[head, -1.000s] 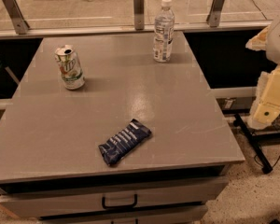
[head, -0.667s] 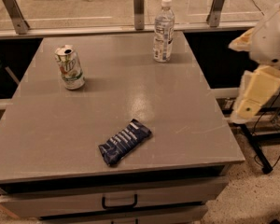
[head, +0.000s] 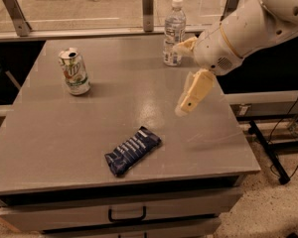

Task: Pick 7up can

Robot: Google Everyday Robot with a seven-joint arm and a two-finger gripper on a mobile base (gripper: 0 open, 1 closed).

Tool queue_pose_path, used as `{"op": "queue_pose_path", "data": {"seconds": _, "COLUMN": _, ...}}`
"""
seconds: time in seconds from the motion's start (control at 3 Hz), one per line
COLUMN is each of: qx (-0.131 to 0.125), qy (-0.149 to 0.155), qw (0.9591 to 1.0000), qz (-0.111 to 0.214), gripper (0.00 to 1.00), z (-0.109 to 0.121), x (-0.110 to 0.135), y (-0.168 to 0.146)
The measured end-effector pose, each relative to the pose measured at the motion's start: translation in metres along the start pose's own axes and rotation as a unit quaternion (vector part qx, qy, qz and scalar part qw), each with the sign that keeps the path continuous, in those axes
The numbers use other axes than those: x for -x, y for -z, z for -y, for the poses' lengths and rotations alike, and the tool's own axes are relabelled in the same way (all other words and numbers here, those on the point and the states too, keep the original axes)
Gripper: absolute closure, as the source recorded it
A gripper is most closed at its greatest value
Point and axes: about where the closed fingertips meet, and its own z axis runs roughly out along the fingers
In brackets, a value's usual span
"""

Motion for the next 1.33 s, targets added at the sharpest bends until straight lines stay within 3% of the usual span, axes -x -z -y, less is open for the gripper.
{"op": "queue_pose_path", "data": {"seconds": 0.33, "qx": 0.000, "qy": 0.000, "qw": 1.0000, "qz": 0.000, "gripper": 0.00, "z": 0.000, "x": 0.000, "y": 0.000}}
{"op": "queue_pose_path", "data": {"seconds": 0.67, "qx": -0.004, "qy": 0.006, "qw": 0.9992, "qz": 0.038, "gripper": 0.00, "z": 0.010, "x": 0.017, "y": -0.027}}
{"op": "queue_pose_path", "data": {"seconds": 1.0, "qx": -0.014, "qy": 0.014, "qw": 0.9950, "qz": 0.098, "gripper": 0.00, "z": 0.034, "x": 0.041, "y": -0.067}}
{"op": "queue_pose_path", "data": {"seconds": 1.33, "qx": -0.025, "qy": 0.024, "qw": 0.9875, "qz": 0.154, "gripper": 0.00, "z": 0.055, "x": 0.066, "y": -0.107}}
